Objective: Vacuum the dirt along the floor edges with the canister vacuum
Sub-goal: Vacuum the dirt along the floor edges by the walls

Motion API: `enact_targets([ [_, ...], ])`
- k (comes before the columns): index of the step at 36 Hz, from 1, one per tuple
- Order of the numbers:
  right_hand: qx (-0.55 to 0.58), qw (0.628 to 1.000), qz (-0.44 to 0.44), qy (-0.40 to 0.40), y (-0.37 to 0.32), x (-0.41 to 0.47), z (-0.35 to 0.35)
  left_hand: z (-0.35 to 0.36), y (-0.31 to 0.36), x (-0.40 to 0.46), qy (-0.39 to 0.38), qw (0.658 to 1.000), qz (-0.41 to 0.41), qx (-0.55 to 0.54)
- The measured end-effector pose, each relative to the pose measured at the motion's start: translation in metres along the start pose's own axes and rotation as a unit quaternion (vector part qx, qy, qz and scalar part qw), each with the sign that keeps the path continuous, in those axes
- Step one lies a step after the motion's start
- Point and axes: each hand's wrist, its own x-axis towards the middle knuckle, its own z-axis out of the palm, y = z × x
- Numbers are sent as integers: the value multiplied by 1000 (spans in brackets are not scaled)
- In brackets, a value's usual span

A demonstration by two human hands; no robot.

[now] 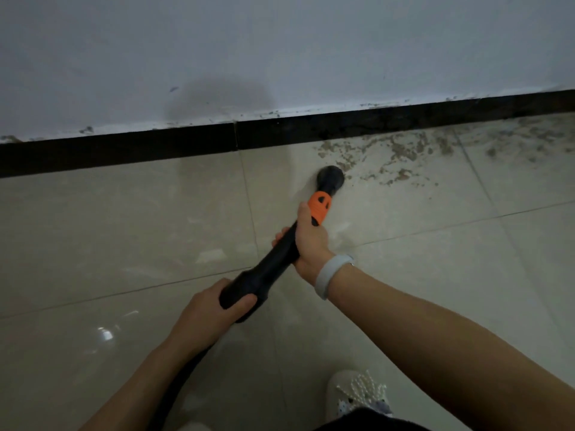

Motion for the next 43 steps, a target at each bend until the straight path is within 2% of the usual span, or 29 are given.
enact_targets([
  [5, 42, 997, -6, 67, -1, 3, -33, 14, 10, 9, -63, 998, 9, 19],
  [9, 39, 996, -14, 82, -5, 4, -34, 15, 11, 14, -58, 998, 7, -3],
  [18, -54, 998, -40, 20, -2, 14, 12, 14, -6, 5, 53, 997, -18, -47],
  [22, -94, 995, -36, -13, 2, 19, 32, 11, -11, 3, 77, 994, -29, -67],
  [29, -126, 991, -32, -44, -10, 31, 49, 10, 3, 13, 63, 993, -54, -81],
  [43, -96, 994, -38, -28, -35, 54, 32, 16, 25, 44, 37, 998, -52, -20],
])
